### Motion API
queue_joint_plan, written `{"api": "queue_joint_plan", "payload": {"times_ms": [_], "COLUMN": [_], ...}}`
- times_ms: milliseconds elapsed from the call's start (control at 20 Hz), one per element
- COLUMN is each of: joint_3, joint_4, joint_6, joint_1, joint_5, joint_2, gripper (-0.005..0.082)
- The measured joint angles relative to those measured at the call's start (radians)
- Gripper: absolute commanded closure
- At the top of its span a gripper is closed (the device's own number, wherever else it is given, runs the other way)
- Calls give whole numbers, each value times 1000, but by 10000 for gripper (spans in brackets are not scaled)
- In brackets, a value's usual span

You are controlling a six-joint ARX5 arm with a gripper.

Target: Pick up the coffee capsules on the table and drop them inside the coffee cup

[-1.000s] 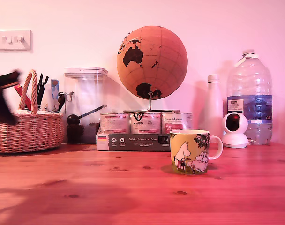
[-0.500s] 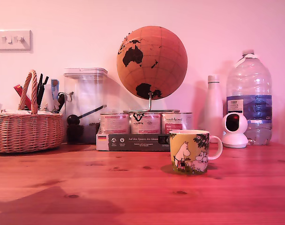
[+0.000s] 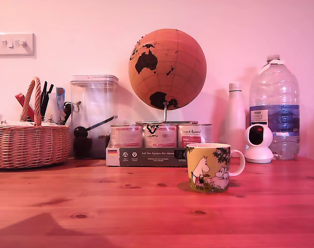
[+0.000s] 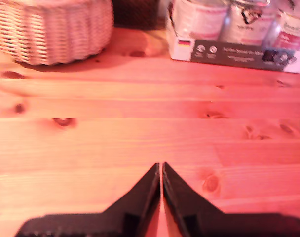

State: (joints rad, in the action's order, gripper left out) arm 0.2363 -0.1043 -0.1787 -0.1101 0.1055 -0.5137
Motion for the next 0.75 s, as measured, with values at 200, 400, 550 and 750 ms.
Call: {"api": "queue_joint_plan", "payload": {"times_ms": [200, 400, 550, 750], "joint_3": [-1, -1, -1, -1], "joint_4": [-91, -143, -187, -237], "joint_6": [0, 0, 0, 1], "joint_1": [0, 0, 0, 0], "joint_5": [1, 6, 7, 26], "joint_2": [141, 253, 306, 345], "gripper": [793, 793, 793, 793]}}
